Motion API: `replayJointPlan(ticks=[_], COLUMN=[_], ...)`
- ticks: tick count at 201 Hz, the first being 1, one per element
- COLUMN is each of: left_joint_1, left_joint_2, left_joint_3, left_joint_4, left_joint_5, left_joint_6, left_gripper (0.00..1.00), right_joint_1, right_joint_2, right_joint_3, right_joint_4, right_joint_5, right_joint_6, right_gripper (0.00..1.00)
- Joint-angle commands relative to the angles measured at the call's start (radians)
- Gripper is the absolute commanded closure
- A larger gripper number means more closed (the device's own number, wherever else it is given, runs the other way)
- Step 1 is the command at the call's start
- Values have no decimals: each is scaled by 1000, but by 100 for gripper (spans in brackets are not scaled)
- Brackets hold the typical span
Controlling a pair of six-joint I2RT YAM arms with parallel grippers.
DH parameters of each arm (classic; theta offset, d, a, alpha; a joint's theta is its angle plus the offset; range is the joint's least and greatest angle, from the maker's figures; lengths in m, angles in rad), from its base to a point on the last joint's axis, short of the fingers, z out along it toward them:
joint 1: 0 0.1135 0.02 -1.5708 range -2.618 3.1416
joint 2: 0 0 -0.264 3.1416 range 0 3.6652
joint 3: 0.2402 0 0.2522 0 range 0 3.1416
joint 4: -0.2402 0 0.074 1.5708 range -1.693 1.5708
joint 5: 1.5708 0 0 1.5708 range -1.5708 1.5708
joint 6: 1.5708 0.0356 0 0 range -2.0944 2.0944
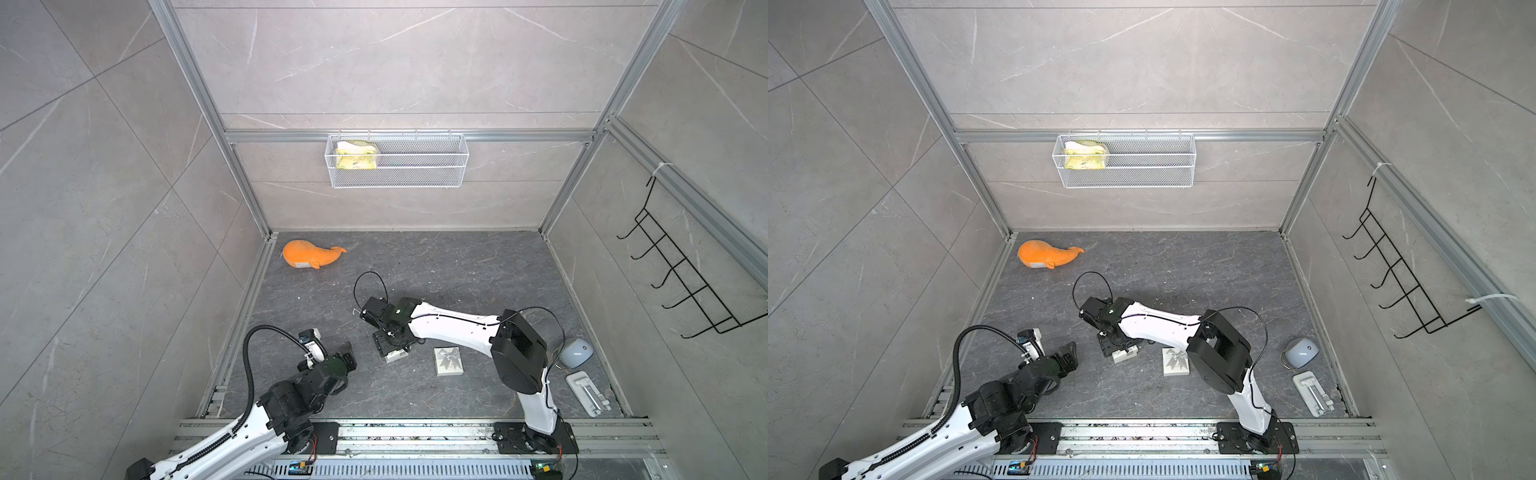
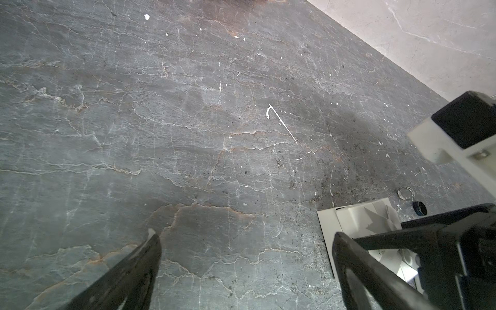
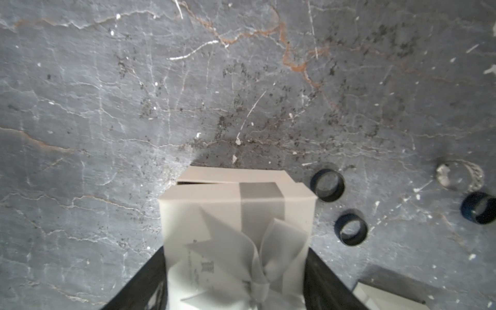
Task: Take the rings out of the lift-off lid box
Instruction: Close the lid on the jewelry box.
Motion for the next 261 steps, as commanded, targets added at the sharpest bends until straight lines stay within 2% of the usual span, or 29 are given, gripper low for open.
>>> replayJointPlan(ticks=[1, 102, 261], left_joint_1=[3, 4, 4], left_joint_2=[-3, -3, -4], left_joint_3=[-5, -9, -9], left_joint_4=[-12, -9, -6], left_joint_5=[-31, -28, -31], left_joint_6=[16, 12, 11], left_gripper=[0, 0, 0], right_joint_1=[8, 7, 16], right_joint_2=[27, 31, 48], right_joint_3=[22, 67, 68], right_joint_4=[-14, -72, -53], right_joint_5=[17, 38, 18], right_joint_6=[11, 90, 87], right_gripper=[28, 29, 28])
